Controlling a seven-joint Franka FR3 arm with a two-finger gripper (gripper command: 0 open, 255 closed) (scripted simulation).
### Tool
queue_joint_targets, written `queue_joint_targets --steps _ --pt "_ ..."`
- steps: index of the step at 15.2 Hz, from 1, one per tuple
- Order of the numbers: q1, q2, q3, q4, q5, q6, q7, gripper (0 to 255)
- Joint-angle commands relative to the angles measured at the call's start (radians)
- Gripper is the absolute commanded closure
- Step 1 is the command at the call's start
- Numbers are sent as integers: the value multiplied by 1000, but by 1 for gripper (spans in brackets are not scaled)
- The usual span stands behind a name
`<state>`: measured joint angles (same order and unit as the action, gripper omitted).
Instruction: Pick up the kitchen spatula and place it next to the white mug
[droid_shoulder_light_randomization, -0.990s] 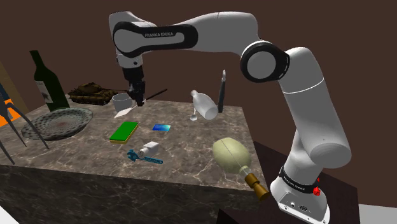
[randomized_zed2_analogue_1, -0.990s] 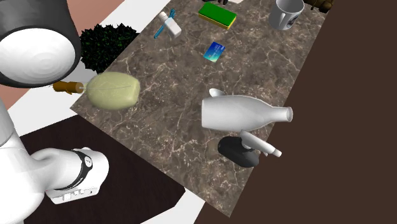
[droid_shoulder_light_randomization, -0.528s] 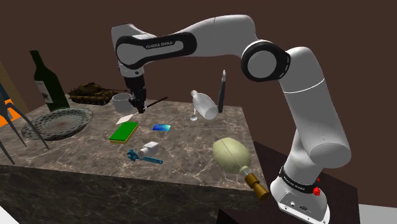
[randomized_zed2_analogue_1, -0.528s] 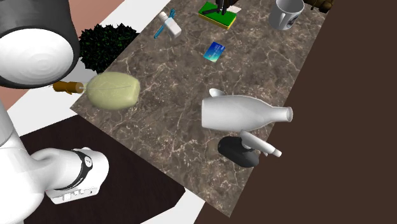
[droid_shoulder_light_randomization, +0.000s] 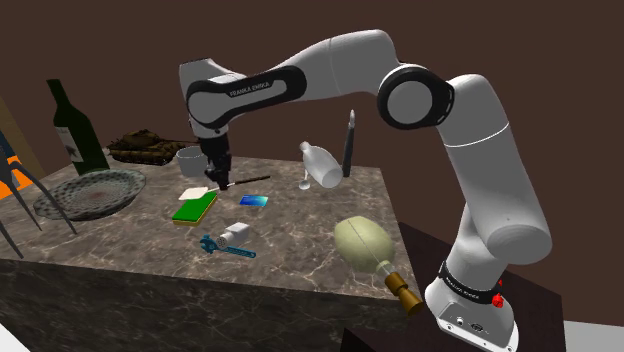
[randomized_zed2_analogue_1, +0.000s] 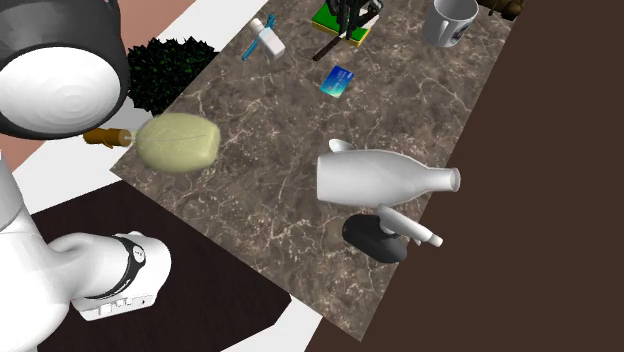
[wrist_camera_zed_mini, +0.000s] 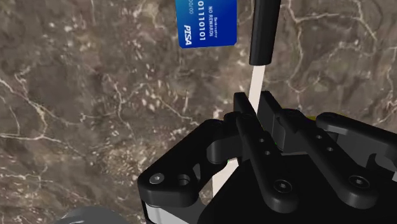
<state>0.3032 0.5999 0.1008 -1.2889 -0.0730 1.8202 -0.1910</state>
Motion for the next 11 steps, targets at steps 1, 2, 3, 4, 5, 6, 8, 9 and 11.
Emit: queue_joint_targets --steps 1,2,3,4,5,6,8,9,11 --pt "-2 4 -1 -18 0 23 -1 255" --pt "-2 7 -1 -27 -1 35 -1 255" --pt "-2 10 -1 -36 -1 46 0 255" --pt "-2 13 -1 -44 -2 58 0 255" --pt "-2 17 -2 -52 -2 69 1 255" --pt "-3 21 -2 -59 -3 80 1 255" --pt "-3 26 -2 -70 -3 96 2 255" --pt "-3 26 -2 -70 -3 96 2 255" --pt "-3 27 -2 -69 -3 96 2 255"
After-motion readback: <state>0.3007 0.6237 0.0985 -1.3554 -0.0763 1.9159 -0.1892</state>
